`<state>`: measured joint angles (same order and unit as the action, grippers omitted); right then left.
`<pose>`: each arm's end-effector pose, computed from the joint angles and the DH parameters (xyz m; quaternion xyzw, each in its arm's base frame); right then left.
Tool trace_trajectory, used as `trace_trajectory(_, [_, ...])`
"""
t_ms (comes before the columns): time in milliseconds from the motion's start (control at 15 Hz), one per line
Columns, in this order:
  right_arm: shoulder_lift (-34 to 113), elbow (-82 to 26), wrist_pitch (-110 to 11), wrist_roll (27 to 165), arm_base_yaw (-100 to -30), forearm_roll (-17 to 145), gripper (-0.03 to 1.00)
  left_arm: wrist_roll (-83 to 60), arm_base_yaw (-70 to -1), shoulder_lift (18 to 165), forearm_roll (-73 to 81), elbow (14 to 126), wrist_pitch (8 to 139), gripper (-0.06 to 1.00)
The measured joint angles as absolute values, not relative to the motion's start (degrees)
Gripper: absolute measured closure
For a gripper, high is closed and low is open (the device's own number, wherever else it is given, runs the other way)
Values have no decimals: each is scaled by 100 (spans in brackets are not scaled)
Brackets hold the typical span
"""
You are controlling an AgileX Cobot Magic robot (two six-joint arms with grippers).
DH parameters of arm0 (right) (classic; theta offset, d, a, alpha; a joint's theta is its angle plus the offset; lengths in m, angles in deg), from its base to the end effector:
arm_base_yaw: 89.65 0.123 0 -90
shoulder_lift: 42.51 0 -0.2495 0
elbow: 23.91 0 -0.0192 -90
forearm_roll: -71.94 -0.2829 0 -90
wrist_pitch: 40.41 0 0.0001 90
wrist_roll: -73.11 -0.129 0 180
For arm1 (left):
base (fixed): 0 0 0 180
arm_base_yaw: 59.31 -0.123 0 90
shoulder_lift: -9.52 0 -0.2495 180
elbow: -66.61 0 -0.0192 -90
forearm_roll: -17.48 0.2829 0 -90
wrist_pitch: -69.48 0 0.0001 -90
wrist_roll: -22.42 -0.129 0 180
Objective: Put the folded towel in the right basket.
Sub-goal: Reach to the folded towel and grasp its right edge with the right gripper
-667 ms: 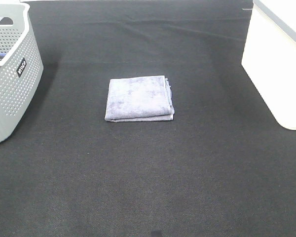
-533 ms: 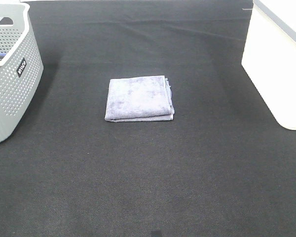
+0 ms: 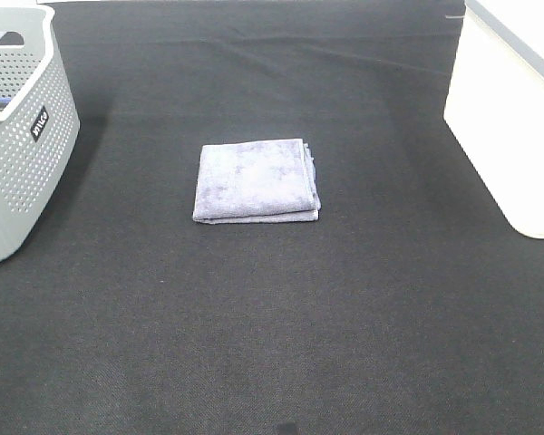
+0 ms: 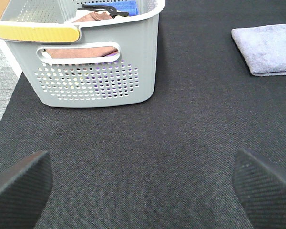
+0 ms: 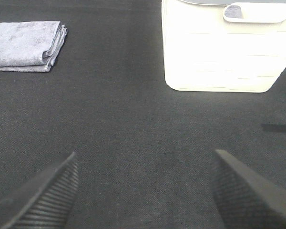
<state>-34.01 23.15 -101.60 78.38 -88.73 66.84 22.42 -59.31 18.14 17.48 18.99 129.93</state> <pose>0.0904 0.0115 0.2779 -0.0481 0.8493 0.0245 0.5251 0.0931 0.0000 0.2755 0.0000 0.8512 0.0000 0.5248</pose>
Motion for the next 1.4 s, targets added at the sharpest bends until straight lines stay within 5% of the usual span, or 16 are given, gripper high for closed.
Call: trace_trajectory(1400, [-3401,2315,-10160,7838,-8873,6684,24,2242,-5931,1814,1748,1899,12993,-3])
